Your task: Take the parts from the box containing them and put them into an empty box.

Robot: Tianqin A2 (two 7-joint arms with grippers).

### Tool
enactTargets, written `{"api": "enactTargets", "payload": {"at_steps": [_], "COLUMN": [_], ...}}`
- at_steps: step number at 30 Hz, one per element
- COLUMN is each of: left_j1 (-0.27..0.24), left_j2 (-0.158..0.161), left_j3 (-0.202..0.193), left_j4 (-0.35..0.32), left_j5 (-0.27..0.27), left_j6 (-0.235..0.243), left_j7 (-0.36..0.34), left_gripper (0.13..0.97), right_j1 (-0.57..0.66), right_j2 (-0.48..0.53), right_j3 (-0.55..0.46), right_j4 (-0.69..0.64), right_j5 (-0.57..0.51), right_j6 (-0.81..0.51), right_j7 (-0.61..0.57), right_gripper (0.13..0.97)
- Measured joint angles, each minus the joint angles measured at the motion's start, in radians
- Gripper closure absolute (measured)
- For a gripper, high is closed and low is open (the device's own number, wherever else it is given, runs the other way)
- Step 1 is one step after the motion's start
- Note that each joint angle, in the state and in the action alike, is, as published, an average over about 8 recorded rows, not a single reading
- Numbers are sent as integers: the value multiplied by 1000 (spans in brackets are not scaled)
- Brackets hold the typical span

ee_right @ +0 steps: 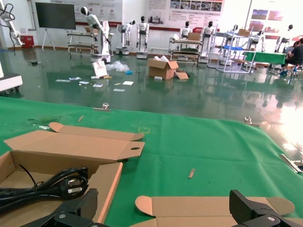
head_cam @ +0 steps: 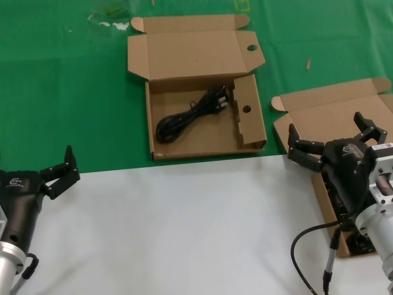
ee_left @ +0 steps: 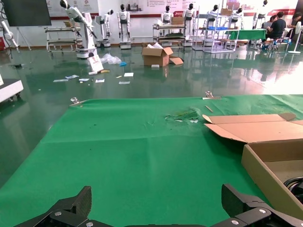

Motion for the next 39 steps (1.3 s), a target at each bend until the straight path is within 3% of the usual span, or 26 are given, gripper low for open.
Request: {"api": "enactTargets", "payload": {"at_steps": [39], "left_j1": [0], "left_j2": [0], "left_j3": [0], "left_j4": [0], "left_j5": [0], "left_j6": [0], "left_j7": [0], "left_gripper": [132], "right_j1": [0], "right_j2": [0], "right_j3": [0], "right_j4": [0], "right_j5": [0], "right_j6": [0], "right_j7": [0], "right_gripper": [129]}}
